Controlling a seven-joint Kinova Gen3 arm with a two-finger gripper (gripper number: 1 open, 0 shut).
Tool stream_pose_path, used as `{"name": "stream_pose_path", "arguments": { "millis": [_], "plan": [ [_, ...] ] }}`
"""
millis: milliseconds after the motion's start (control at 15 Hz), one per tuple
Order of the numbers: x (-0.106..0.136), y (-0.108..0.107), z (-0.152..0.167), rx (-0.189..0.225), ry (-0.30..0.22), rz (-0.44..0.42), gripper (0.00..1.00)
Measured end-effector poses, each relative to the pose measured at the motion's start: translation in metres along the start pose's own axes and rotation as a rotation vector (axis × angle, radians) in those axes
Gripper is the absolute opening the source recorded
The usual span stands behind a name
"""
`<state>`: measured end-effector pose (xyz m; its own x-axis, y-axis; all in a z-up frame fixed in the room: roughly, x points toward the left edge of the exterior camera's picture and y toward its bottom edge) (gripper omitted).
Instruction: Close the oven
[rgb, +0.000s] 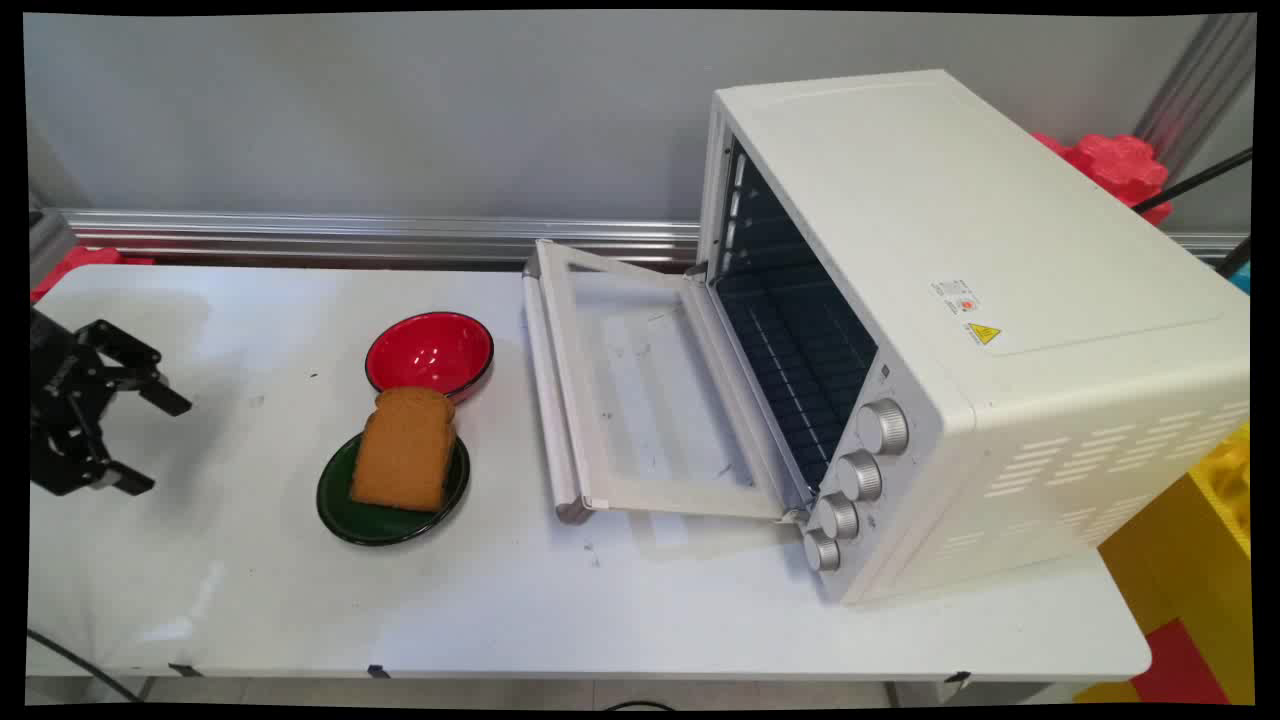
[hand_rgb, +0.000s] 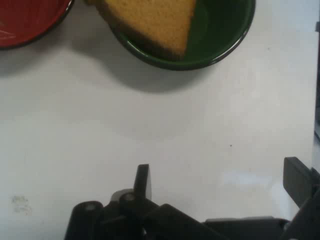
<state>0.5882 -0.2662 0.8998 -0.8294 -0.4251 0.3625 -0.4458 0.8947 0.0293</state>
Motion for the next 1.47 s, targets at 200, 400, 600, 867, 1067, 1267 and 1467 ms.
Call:
{"name": "stream_pose_path", "arguments": {
  "millis": [200,400,600,867,1067,1267,1467],
  "plan": [
    [0.007,-0.01,0.007,0.03,0.037,-0.019,1.0],
    [0.026,-0.018,0.01,0.078,0.118,-0.023,1.0],
    [0.047,-0.026,0.014,0.107,0.218,-0.039,1.0],
    [0.077,-0.034,0.02,0.129,0.351,-0.051,1.0],
    [0.095,-0.044,0.038,0.106,0.395,-0.059,1.0],
    [0.105,-0.053,0.057,0.073,0.397,-0.072,1.0],
    [0.112,-0.059,0.074,0.043,0.393,-0.072,0.0]
  ]
}}
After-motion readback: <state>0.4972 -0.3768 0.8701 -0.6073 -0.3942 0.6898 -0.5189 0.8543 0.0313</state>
